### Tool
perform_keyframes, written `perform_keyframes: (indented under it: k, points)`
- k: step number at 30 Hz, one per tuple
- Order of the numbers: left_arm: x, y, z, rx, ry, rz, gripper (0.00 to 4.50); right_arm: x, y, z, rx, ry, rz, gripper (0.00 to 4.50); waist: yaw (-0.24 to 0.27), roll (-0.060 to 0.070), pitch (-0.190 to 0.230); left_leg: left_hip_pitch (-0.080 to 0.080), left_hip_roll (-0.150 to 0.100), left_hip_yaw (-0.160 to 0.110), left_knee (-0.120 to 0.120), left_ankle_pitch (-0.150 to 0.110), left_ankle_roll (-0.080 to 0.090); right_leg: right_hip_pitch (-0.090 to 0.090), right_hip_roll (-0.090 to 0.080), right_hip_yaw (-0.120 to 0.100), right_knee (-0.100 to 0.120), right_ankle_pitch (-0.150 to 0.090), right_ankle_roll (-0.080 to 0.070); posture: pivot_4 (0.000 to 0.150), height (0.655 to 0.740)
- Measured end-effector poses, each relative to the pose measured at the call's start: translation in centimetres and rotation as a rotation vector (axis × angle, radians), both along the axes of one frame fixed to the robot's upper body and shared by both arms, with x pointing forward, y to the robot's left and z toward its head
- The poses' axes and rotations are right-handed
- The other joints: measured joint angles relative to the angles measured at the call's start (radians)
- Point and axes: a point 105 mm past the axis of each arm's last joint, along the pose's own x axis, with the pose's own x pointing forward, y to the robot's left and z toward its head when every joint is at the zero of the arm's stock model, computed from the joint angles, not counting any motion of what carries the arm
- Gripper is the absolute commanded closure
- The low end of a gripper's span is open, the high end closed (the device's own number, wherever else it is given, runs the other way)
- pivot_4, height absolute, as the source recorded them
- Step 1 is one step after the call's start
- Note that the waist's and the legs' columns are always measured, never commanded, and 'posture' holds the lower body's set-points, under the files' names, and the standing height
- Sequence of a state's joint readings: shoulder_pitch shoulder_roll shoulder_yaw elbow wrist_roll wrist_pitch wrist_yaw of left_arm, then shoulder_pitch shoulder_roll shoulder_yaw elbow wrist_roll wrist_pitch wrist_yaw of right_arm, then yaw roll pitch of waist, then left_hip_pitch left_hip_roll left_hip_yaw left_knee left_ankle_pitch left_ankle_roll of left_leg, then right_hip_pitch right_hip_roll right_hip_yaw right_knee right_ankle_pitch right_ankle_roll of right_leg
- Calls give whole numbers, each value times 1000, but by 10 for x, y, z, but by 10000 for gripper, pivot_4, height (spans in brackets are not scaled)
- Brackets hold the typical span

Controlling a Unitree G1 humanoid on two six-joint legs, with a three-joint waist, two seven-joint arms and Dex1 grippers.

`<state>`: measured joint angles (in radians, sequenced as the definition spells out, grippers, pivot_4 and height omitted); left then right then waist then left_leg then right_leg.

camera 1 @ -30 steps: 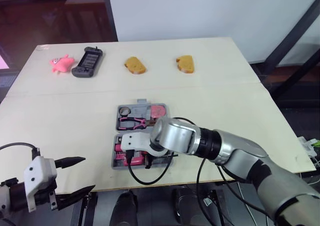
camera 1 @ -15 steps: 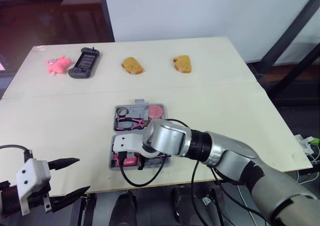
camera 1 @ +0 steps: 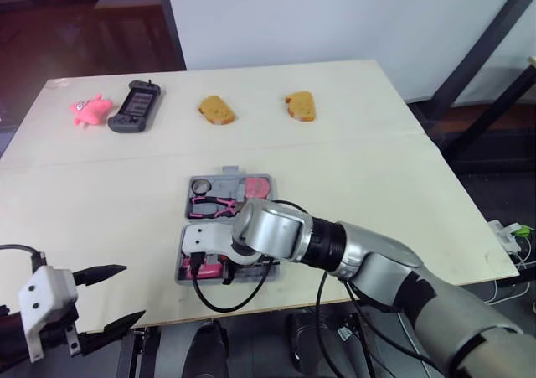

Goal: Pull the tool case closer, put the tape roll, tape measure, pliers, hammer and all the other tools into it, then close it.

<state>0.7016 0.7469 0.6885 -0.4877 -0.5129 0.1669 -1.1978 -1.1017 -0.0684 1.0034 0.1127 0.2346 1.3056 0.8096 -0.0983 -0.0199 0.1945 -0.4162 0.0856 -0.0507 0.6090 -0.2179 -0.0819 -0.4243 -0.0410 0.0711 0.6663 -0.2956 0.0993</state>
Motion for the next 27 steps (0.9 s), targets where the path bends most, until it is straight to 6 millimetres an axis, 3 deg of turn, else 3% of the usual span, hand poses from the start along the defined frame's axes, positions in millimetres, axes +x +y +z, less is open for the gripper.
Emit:
perform_keyframes:
  k: [13, 18, 27]
  points:
    - [-5, 3, -3, -5, 14, 18, 0, -1, 3, 2, 9, 4, -9, 40759, 0, 0, 0, -5, 0, 0, 2, 0, 0, -3, 0, 0, 0, 1, 1, 1500, 7400]
    - [-7, 5, -3, -1, 12, 21, 0, 3, 6, 13, 34, -14, -11, 40759, 1, 0, 0, -6, 0, 0, 2, 0, 0, -4, 0, 0, 0, 1, 2, 1500, 7400]
    - [-7, 5, -4, -1, 12, 19, 0, -2, 8, 4, 16, -9, 7, 40759, 1, 0, 0, -6, 0, 0, 3, 0, 0, -4, 0, 0, 0, 1, 2, 1500, 7400]
